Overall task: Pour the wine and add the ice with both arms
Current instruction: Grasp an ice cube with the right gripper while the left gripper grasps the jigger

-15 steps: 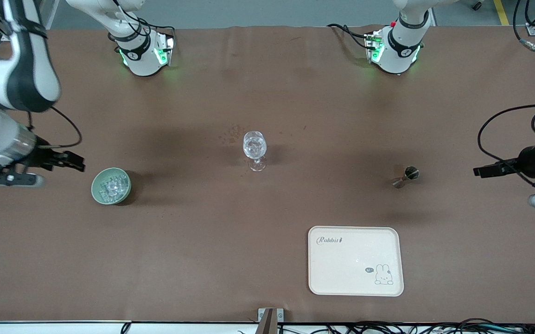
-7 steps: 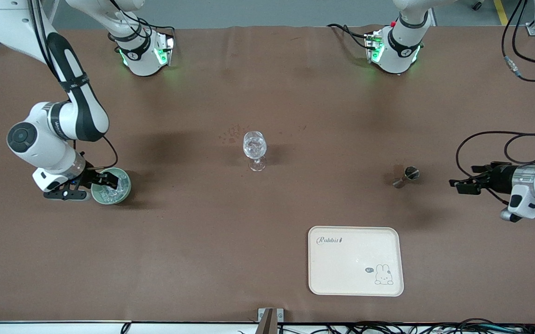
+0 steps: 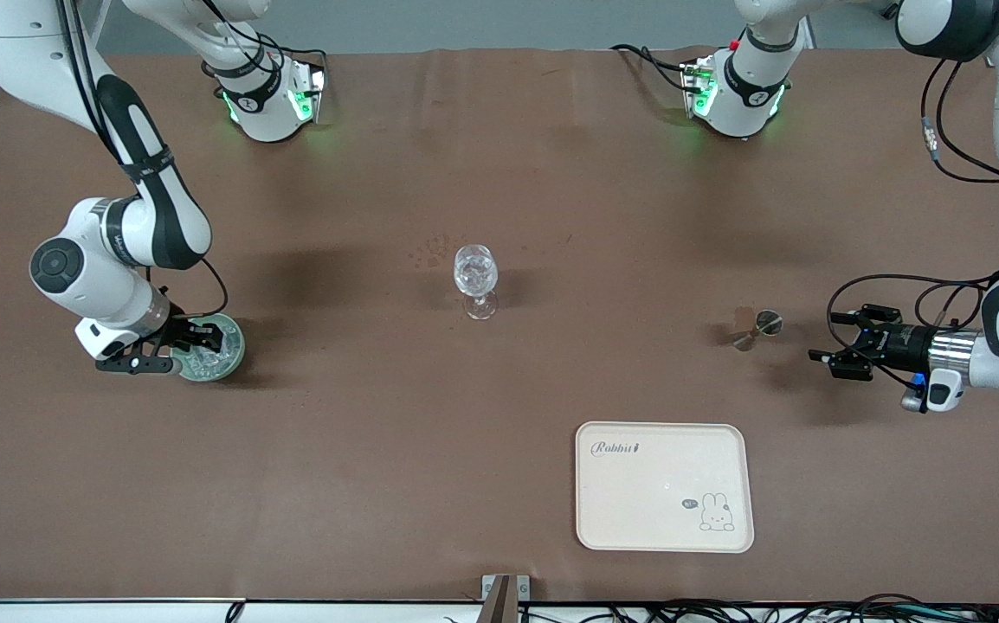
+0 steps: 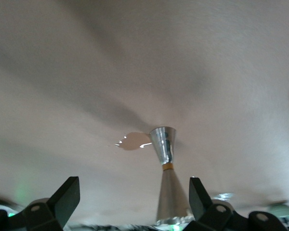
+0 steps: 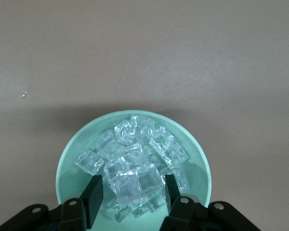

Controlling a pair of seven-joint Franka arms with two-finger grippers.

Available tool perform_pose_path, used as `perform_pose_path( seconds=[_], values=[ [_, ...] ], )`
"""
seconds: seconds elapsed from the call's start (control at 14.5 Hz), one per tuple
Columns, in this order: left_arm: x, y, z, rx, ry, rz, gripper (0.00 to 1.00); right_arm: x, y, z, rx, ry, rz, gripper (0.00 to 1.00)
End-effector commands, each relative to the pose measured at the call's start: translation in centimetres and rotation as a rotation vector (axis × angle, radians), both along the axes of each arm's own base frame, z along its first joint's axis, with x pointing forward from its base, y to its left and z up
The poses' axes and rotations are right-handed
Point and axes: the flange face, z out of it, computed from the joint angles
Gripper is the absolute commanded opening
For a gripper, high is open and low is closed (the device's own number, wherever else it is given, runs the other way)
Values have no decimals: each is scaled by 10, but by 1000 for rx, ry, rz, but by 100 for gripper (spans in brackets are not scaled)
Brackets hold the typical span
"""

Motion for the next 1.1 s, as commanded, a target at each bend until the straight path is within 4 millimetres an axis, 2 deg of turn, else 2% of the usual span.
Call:
perform_pose_path(
  seconds=[0.0,0.28,0.48,0.62,1.03],
  values=[
    [2,-14,-16,-19,73,44,98,-4,1,-4,2,10,-5,60],
    [-7,-24,-61,-162,138,145,90,-5,1,-5,2,13,-7,54],
    [-15,-40,-67,-228,207,166,88,-4,2,-5,2,13,-7,46],
    [-16,-43,-71,-224,225,173,86,-4,4,-4,2,13,-5,42],
    [-21,-48,-83,-230,263,180,81,-4,4,-5,2,11,-5,37]
  ],
)
